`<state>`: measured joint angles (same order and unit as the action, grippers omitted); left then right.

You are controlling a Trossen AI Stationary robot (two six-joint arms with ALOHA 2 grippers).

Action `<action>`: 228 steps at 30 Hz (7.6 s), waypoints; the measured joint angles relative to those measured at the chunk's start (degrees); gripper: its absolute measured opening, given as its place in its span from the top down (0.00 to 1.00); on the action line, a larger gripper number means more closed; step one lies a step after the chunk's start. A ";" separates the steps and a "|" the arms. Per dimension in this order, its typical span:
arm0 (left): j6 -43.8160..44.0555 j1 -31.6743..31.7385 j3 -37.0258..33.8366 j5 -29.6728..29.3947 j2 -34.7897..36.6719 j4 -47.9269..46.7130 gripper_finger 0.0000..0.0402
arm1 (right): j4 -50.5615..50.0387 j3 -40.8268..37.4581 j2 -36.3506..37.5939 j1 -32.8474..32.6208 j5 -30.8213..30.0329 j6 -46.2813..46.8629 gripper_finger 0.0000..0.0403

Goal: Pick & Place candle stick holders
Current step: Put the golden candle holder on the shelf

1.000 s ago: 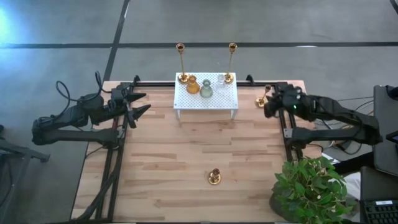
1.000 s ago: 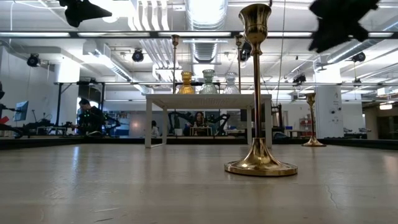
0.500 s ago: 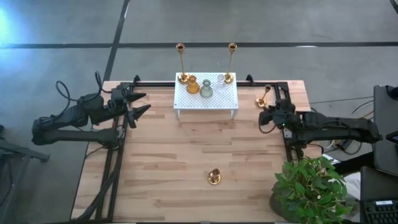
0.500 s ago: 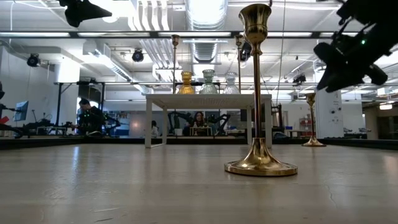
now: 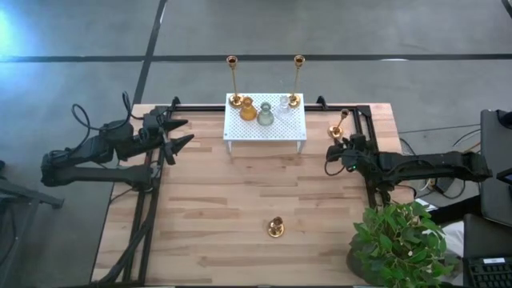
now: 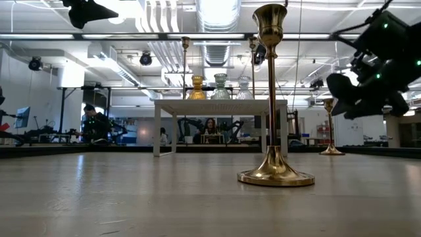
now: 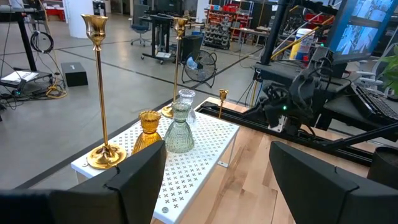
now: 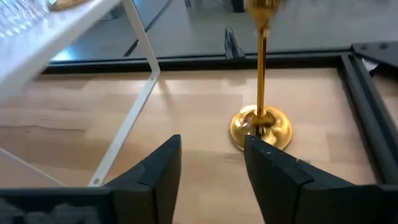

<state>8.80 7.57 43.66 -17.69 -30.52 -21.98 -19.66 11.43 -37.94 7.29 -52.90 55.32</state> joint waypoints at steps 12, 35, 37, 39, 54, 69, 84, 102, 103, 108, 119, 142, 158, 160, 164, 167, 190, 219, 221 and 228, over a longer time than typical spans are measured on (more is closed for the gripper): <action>0.00 0.02 0.00 0.00 0.00 0.00 0.27 | 28.08 -10.15 -5.35 1.24 -7.34 -18.69 0.46; 0.00 0.02 0.00 0.01 -0.01 0.00 0.27 | 33.77 -5.83 -11.50 21.74 9.46 -29.90 0.46; 0.00 0.02 0.00 0.00 -0.01 0.01 0.27 | 33.74 -4.53 -13.21 22.82 9.64 -30.04 0.48; 0.00 0.01 0.00 0.00 -0.01 0.00 0.27 | 33.73 -3.14 -15.04 23.70 9.63 -30.07 0.49; 0.00 0.01 0.00 0.00 0.00 0.01 0.27 | 33.59 3.86 -30.08 29.04 9.44 -24.60 0.64; 0.00 0.02 0.00 0.00 0.00 0.01 0.27 | 33.37 6.42 -32.59 29.53 9.39 -24.28 0.97; 0.00 0.01 0.00 0.00 -0.02 0.01 0.27 | 32.68 6.00 -30.18 29.49 9.48 -22.88 0.97; 0.00 0.00 0.01 0.00 0.00 0.01 0.27 | 16.06 12.44 -6.74 28.86 10.06 -31.92 0.97; 0.00 0.01 0.01 0.00 -0.01 0.00 0.27 | 14.29 14.16 -5.83 28.45 10.93 -33.53 0.97; 0.00 0.02 0.00 0.00 0.00 0.00 0.27 | 7.61 24.83 -4.08 26.22 17.00 -39.17 0.97; 0.00 0.00 0.00 0.00 -0.02 0.02 0.27 | -4.09 40.11 -12.32 16.18 19.93 -37.06 0.97; 0.00 0.01 0.01 0.00 -0.01 0.01 0.27 | -1.00 51.07 -37.40 4.85 17.24 -31.91 0.97; 0.01 0.02 0.01 0.00 -0.02 0.01 0.27 | 9.99 43.72 -36.76 6.45 19.51 -32.56 0.97; 0.00 0.00 0.00 0.00 -0.02 0.00 0.27 | 10.01 43.66 -36.76 6.45 19.74 -32.78 0.97; 0.01 0.00 0.00 0.00 -0.02 0.00 0.27 | 10.13 43.66 -36.86 6.38 20.36 -32.80 0.97; 0.00 0.01 0.02 0.00 -0.02 0.02 0.27 | 10.01 43.64 -37.17 6.43 20.39 -32.80 0.97; 0.00 0.00 0.00 0.00 0.00 0.00 0.27 | 9.31 46.08 -39.90 6.71 21.54 -36.08 0.97; 0.00 0.00 0.00 0.00 0.00 0.00 0.27 | 11.06 46.11 -40.63 7.67 26.45 -37.88 0.97; 0.00 0.00 0.00 0.00 0.00 0.00 0.27 | 11.11 46.11 -41.18 7.78 26.39 -37.96 0.97; 0.00 0.00 0.00 0.02 -0.02 0.00 0.27 | 12.25 46.30 -43.54 7.76 25.94 -38.04 0.97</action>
<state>8.80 7.57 43.66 -17.67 -30.54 -21.98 -7.41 57.73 -81.48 15.05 -26.96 17.29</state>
